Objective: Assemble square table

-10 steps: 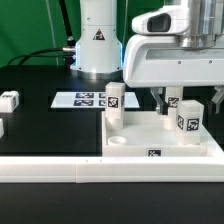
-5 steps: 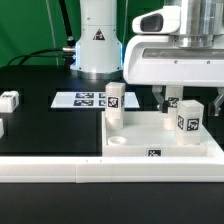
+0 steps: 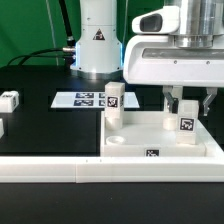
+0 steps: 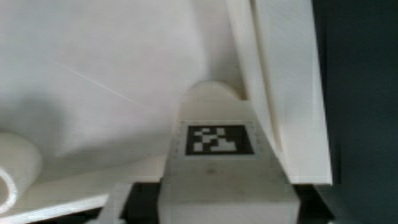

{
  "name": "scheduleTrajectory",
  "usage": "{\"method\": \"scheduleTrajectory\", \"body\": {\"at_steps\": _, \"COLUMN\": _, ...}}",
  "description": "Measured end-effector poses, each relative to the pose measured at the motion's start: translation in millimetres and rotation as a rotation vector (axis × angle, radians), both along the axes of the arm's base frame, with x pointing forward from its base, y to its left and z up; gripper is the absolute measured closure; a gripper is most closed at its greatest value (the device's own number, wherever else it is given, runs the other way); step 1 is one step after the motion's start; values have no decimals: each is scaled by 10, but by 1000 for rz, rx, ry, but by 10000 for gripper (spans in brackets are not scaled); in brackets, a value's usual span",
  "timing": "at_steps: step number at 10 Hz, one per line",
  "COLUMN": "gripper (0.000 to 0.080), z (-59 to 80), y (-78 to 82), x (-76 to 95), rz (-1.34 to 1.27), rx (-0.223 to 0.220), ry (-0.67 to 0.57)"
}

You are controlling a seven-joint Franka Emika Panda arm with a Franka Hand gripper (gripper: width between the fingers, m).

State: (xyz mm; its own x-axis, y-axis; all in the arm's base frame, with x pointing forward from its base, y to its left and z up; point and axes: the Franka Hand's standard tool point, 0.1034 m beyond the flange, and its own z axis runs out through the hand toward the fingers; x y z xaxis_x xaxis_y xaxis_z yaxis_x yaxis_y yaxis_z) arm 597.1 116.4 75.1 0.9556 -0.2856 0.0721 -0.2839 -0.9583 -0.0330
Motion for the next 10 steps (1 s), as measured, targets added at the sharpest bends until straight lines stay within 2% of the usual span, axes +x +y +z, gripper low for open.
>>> {"method": "scheduleTrajectory", "body": {"at_steps": 3, "gripper": 511, "z": 0, "y": 2, "x": -1, "rz": -30, "rx": 3, "ry": 0}}
{"method": "scheduleTrajectory", "body": {"at_steps": 8, "gripper": 509, "z": -5, "y": 35, "x": -23, "rz": -643, "rx": 59, "ry": 5}}
{"method": "scheduleTrajectory", "body": {"at_steps": 10, "gripper": 509, "z": -5, "y": 40, "x": -24, "rz": -808, "rx": 72, "ry": 5}}
